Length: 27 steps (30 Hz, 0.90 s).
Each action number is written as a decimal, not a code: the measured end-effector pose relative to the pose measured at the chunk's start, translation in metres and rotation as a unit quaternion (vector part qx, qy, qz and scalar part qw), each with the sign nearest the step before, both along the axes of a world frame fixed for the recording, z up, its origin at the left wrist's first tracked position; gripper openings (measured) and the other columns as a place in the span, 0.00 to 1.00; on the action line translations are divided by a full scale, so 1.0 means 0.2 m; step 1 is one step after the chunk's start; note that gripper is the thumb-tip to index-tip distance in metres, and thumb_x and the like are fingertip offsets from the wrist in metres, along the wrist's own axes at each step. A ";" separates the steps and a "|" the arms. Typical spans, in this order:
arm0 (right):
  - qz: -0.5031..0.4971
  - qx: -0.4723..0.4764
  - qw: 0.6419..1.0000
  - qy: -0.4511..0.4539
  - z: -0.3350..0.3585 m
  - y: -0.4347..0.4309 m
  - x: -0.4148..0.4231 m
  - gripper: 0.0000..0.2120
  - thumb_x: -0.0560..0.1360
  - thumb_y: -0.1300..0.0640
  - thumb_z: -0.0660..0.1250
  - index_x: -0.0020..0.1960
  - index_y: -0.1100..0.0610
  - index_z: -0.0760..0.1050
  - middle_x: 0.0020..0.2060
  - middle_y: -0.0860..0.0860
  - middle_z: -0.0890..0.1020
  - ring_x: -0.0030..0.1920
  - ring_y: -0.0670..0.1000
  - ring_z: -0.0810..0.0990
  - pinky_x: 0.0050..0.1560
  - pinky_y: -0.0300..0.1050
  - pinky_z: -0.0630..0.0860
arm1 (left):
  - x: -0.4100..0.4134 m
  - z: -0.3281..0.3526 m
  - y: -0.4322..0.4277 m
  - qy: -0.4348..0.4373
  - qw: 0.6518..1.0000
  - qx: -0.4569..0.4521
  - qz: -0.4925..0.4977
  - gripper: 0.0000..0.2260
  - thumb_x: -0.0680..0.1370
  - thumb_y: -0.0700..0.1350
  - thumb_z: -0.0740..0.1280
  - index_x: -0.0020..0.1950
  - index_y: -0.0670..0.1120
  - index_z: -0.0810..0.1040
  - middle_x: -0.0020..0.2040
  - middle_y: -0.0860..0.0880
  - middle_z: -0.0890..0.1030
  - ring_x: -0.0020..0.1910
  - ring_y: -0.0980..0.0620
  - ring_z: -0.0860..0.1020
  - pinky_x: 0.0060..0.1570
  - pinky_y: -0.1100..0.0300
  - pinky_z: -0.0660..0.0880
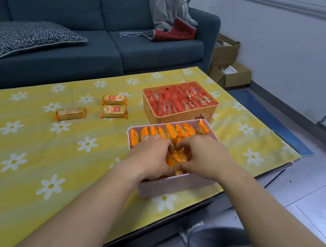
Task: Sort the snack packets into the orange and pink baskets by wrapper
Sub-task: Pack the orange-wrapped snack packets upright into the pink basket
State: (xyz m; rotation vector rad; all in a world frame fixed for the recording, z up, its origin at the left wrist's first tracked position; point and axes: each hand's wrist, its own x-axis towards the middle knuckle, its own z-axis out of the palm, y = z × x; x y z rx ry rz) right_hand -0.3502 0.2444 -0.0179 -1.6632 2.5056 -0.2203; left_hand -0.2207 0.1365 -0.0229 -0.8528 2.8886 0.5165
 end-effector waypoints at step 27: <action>-0.122 -0.060 0.986 -0.092 -0.08 -0.16 -0.03 0.04 0.75 0.53 0.67 0.43 0.46 0.80 0.42 0.52 0.85 0.45 0.56 0.83 0.45 0.51 0.81 | 0.00 -0.02 -0.03 0.029 0.998 -0.030 -0.050 0.38 0.68 0.57 0.76 0.74 0.55 0.64 0.71 0.54 0.67 0.65 0.45 0.64 0.64 0.49 0.67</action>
